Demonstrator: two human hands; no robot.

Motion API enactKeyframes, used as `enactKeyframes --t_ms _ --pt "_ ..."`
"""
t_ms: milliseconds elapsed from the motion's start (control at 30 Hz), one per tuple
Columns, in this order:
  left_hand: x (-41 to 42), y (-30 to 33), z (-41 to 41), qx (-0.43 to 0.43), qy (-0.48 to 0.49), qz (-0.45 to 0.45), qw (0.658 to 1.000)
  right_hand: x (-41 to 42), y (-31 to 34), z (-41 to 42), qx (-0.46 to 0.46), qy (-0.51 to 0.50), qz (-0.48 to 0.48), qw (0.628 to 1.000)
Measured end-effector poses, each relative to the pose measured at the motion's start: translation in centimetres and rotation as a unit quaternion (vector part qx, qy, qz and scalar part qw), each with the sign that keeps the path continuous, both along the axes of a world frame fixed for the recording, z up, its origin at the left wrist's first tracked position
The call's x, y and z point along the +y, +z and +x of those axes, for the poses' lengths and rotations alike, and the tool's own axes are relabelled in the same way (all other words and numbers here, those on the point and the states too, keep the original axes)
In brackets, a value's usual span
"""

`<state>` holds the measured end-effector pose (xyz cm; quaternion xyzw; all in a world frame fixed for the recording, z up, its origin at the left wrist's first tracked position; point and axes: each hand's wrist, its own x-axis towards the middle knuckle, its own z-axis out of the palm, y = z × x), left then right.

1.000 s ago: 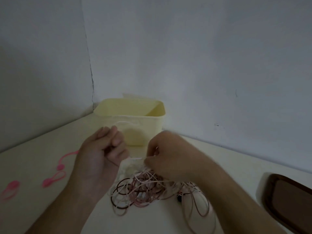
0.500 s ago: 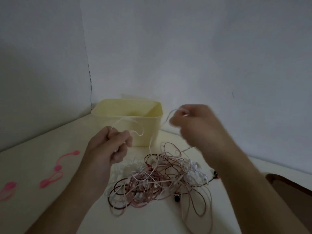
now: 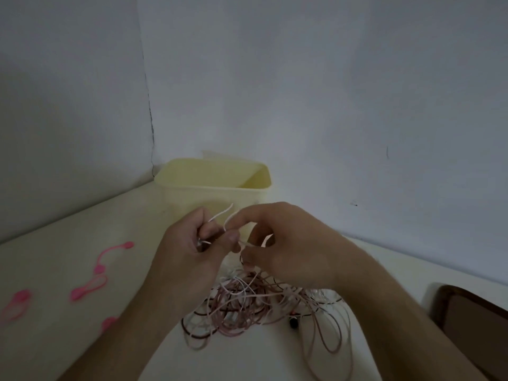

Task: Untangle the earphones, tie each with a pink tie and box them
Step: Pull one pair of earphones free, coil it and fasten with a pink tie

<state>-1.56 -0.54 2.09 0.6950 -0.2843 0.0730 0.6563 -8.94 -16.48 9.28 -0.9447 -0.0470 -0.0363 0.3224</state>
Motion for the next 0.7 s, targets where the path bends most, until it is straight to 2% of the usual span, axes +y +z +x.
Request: enactKeyframes --t_ms 100,167,267,367,467,567,633,700 --pt "0.5 0.1 0.8 0.054 0.027 -0.054 0.997 -1.1 0.5 -0.4 -0.035 -0.033 0.004 0.999" --pt "1.1 -0.1 1.9 0.079 0.087 -0.084 0.990 -2.3 1.3 -0.9 -0.066 -0.058 -0.001 0.996" --pt "1.5 -0.8 3.1 0.070 0.209 -0.076 0.973 -4.1 2.2 -1.4 -0.115 -0.124 -0.005 0.986" --pt "1.5 -1.3 3.5 0.056 0.274 -0.061 0.958 -5.4 2.5 -1.7 -0.162 -0.181 0.009 0.970" --pt "1.6 -1.7 3.8 0.079 0.278 -0.090 0.953 -6.1 2.3 -1.4 -0.202 -0.232 -0.030 0.951" --pt "1.7 -1.4 3.6 0.110 0.234 -0.155 0.953 -6.5 1.3 -0.8 -0.227 -0.311 -0.046 0.922" --pt "1.7 -1.1 3.3 0.123 0.201 -0.175 0.956 -6.4 1.2 -0.7 -0.208 -0.313 0.006 0.927" --pt "1.6 -0.9 3.3 0.128 0.166 -0.181 0.961 -5.9 1.6 -1.0 -0.192 -0.259 0.144 0.936"
